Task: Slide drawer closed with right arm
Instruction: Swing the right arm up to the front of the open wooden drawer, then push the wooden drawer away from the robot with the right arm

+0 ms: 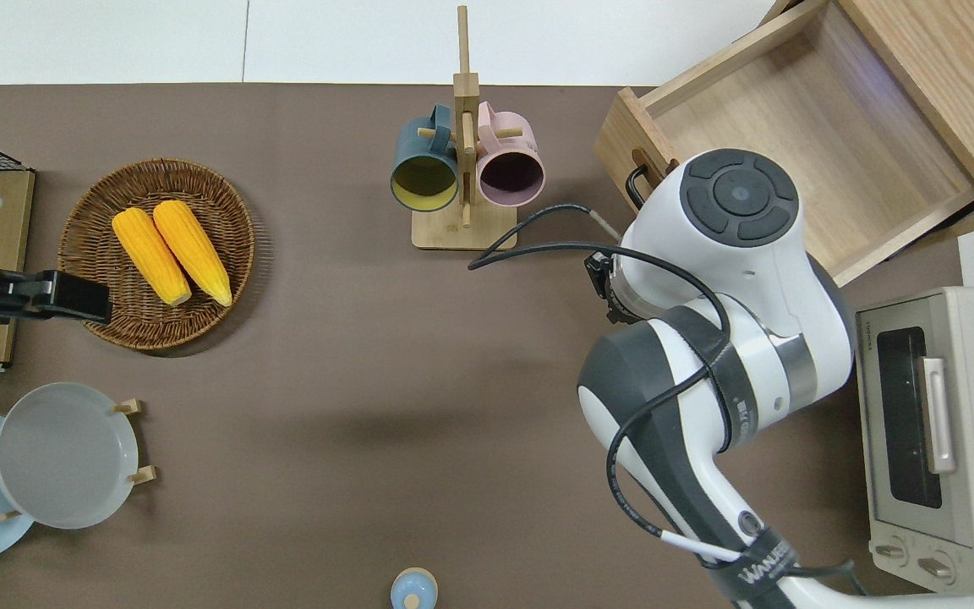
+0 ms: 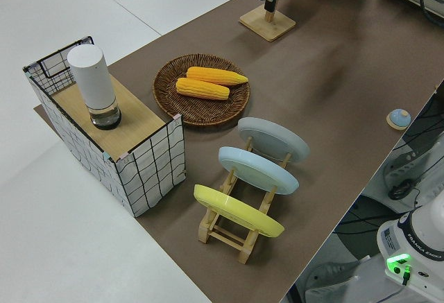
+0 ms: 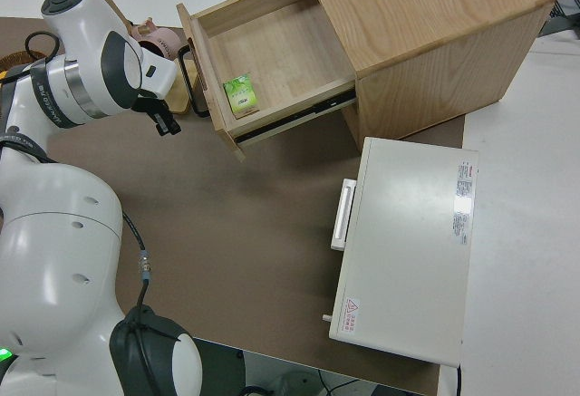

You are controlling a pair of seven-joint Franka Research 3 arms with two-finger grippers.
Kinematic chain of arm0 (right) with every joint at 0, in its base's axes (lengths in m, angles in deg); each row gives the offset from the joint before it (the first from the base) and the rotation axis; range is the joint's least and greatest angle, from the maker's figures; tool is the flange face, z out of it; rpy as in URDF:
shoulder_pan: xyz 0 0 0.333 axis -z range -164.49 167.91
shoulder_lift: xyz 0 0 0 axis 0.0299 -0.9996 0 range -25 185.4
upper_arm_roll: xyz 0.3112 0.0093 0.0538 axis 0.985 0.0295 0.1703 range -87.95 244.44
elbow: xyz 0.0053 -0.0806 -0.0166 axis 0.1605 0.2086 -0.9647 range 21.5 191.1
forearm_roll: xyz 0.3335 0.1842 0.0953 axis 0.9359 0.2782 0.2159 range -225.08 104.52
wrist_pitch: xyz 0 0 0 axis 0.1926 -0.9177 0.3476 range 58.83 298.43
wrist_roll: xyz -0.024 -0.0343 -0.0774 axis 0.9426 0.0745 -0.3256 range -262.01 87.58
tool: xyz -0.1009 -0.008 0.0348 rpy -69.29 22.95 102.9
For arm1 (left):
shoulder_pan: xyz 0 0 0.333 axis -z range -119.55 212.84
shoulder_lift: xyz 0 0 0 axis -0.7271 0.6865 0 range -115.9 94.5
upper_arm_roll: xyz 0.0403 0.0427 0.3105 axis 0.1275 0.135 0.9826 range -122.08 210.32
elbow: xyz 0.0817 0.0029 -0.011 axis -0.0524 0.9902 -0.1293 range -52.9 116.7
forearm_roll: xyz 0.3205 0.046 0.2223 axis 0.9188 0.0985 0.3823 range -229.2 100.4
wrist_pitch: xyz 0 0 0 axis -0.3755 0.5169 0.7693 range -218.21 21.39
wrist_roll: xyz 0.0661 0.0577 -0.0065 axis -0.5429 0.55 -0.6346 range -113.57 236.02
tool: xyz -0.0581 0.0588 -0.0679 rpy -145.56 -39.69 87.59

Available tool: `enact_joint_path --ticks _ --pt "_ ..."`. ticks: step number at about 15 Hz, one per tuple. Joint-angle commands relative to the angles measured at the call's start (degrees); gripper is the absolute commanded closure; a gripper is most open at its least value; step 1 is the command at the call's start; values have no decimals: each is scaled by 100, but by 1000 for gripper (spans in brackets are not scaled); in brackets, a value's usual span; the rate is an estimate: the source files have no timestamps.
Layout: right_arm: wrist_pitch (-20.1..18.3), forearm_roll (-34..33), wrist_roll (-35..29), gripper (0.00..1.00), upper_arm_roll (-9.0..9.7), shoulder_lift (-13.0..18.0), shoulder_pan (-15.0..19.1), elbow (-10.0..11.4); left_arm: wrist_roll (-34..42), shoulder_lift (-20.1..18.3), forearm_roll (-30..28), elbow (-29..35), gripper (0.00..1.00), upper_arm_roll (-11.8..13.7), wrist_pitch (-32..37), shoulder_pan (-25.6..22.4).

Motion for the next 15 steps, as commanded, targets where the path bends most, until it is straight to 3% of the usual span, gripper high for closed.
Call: enact_joint_path --ticks 1,5,7,10,12,15 --pt "387 -224 -61 1000 78 -45 247 40 55 65 98 -149 7 -37 113 -22" --pt "546 -356 79 1000 78 -133 335 23 55 65 98 -149 7 -37 113 -22" --pt "546 -374 219 1000 60 -203 431 -135 55 65 98 -140 7 -37 113 -22" --pt "554 -374 501 1000 51 -221 580 -206 55 65 98 -149 7 -37 113 -22" --pt "572 -374 580 1000 42 -352 799 -459 55 65 98 -149 7 -37 113 -22" --pt "861 -374 615 1000 42 -379 1019 -522 55 65 98 -140 7 -37 113 -22"
